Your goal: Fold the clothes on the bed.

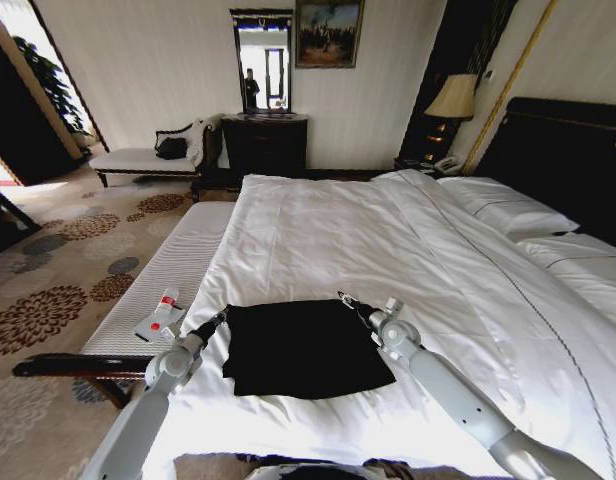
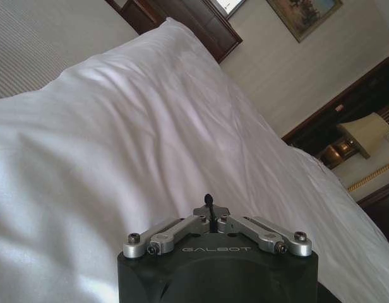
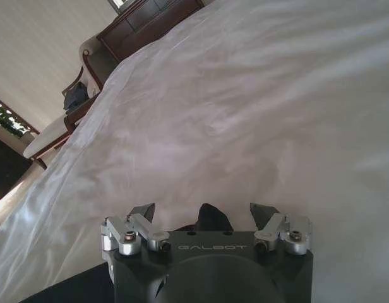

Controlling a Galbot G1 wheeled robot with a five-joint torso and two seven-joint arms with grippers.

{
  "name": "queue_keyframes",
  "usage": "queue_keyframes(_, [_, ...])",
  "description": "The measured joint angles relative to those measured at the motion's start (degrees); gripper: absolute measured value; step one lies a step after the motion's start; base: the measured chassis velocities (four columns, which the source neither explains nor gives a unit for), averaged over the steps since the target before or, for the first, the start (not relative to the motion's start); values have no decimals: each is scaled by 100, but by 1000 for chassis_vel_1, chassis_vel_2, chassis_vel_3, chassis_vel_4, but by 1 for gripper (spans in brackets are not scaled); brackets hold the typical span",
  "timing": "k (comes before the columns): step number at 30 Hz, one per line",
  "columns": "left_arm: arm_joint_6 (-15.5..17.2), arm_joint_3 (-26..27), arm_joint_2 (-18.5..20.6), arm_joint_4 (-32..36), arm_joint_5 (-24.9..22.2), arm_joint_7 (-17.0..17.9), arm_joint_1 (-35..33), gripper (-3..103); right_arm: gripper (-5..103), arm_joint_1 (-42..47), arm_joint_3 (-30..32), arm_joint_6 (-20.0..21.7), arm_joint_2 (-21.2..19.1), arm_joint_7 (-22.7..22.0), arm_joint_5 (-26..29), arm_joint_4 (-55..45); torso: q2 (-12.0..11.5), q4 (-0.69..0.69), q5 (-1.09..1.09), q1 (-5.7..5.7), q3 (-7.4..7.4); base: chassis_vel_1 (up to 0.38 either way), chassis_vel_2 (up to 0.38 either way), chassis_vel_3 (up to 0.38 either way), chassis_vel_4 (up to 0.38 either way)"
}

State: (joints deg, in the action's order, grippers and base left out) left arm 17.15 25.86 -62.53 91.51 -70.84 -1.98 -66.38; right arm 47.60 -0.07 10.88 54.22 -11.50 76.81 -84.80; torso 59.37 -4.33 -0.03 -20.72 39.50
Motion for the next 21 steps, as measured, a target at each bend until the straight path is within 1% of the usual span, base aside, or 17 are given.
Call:
queue_keyframes(2, [-2, 0, 0, 0, 5, -1, -2, 0, 80, 13, -14, 0, -3, 14, -20, -7, 0, 0, 0, 0, 0, 0, 0, 0, 0])
queue_keyframes(3, [-5, 0, 0, -1, 10, -3, -5, 0, 91, 31, -28, -1, -6, 30, -37, -21, 0, 0, 0, 0, 0, 0, 0, 0, 0])
queue_keyframes(4, [-8, 1, -2, -3, 18, -7, -7, 0, 91, 62, -45, -5, -11, 67, -64, -45, 0, 0, 0, 0, 0, 0, 0, 0, 0])
queue_keyframes(5, [-9, 2, -3, -6, 22, -8, -8, 0, 99, 81, -59, -8, -17, 101, -102, -52, 0, 0, 0, 0, 0, 0, 0, 0, 0])
queue_keyframes(11, [-15, 5, -11, -9, 30, -10, -9, 0, 100, 115, -117, -44, -29, 244, -300, -13, 0, 0, 0, 0, 0, 0, 0, 0, 0])
queue_keyframes(12, [-16, 6, -11, -10, 32, -11, -10, 0, 97, 115, -123, -59, -28, 262, -330, 3, 0, 0, 0, 0, 0, 0, 0, 0, 0])
queue_keyframes(13, [-18, 6, -11, -9, 34, -11, -11, 0, 97, 115, -125, -68, -27, 270, -344, 11, 0, 0, 0, 0, 0, 0, 0, 0, 0])
queue_keyframes(14, [-20, 6, -12, -9, 38, -12, -12, 0, 91, 111, -128, -80, -24, 280, -363, 23, 0, 0, 0, 0, 0, 0, 0, 0, 0])
queue_keyframes(15, [-27, 6, -12, -10, 48, -16, -15, 0, 91, 95, -131, -112, -17, 294, -392, 51, 0, 0, 0, 0, 0, 0, 0, 0, 0])
queue_keyframes(16, [-29, 7, -14, -12, 52, -18, -16, 0, 81, 86, -131, -123, -12, 297, -396, 62, 0, 0, 0, 0, 0, 0, 0, 0, 0])
queue_keyframes(18, [-31, 7, -17, -16, 57, -21, -18, 0, 81, 74, -131, -136, -8, 299, -405, 80, 0, 0, 0, 0, 0, 0, 0, 0, 0])
queue_keyframes(19, [-34, 7, -20, -18, 65, -22, -18, 0, 70, 68, -131, -143, -7, 300, -413, 91, 0, 1, 0, 0, 0, 0, 0, 0, 0])
queue_keyframes(20, [-38, 7, -25, -23, 72, -22, -18, 0, 64, 62, -131, -153, -8, 303, -424, 104, 0, 1, 0, 0, 0, 0, 0, 0, 0])
queue_keyframes(21, [-41, 7, -28, -25, 74, -23, -18, 0, 64, 62, -131, -155, -12, 307, -429, 107, 0, 0, 0, 0, 0, 0, 0, 0, 0])
